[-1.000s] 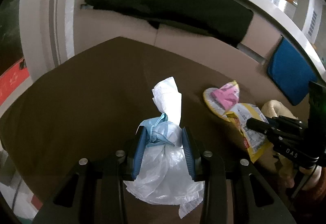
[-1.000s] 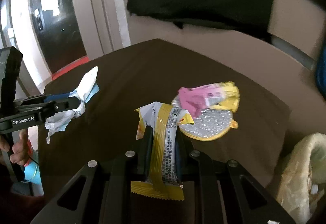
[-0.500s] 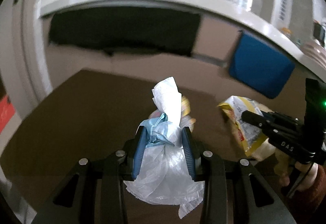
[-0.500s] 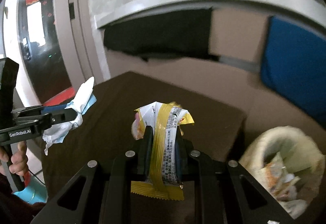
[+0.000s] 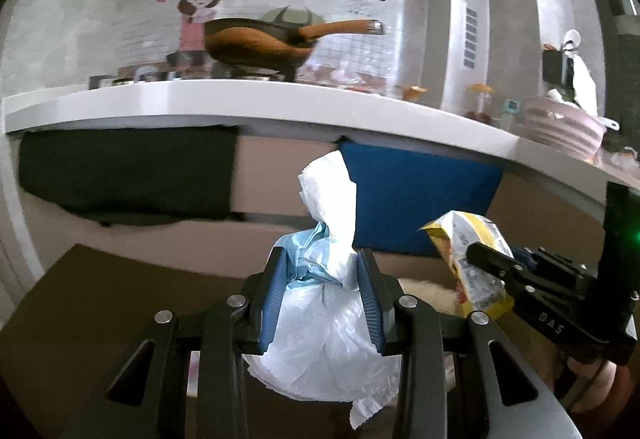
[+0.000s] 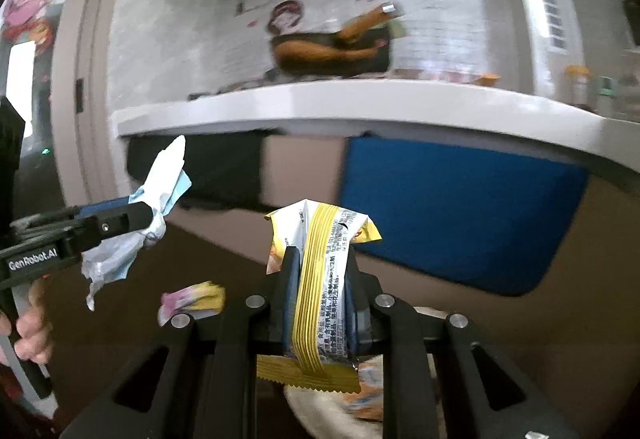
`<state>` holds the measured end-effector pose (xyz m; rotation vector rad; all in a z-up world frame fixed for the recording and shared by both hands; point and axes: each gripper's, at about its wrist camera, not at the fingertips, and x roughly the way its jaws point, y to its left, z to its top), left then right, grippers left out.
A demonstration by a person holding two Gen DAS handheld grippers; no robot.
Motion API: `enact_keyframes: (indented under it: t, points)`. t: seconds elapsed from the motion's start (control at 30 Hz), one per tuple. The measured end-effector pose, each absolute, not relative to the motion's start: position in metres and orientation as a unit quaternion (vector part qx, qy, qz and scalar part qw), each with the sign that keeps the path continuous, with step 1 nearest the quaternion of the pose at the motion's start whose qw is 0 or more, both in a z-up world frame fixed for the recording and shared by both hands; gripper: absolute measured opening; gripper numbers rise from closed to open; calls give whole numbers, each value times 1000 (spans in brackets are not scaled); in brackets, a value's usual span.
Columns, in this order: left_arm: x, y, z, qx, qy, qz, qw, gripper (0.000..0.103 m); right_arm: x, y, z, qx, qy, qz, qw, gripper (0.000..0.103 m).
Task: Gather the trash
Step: 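Carry the white bag and yellow wrapper over the bin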
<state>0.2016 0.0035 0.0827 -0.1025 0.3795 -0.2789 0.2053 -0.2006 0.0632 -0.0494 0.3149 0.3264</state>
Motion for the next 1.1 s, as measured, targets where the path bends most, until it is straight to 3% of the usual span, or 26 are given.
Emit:
enact_keyframes:
  t: [0.47,1.1]
  points:
    - [234,-88,45,-56,226,-180,956,37,214,-288,36,14,176,87,981,20]
    - [270,-114,-38,-33,318,-180,930,37,252,-320,-42,69,253,76,962,21]
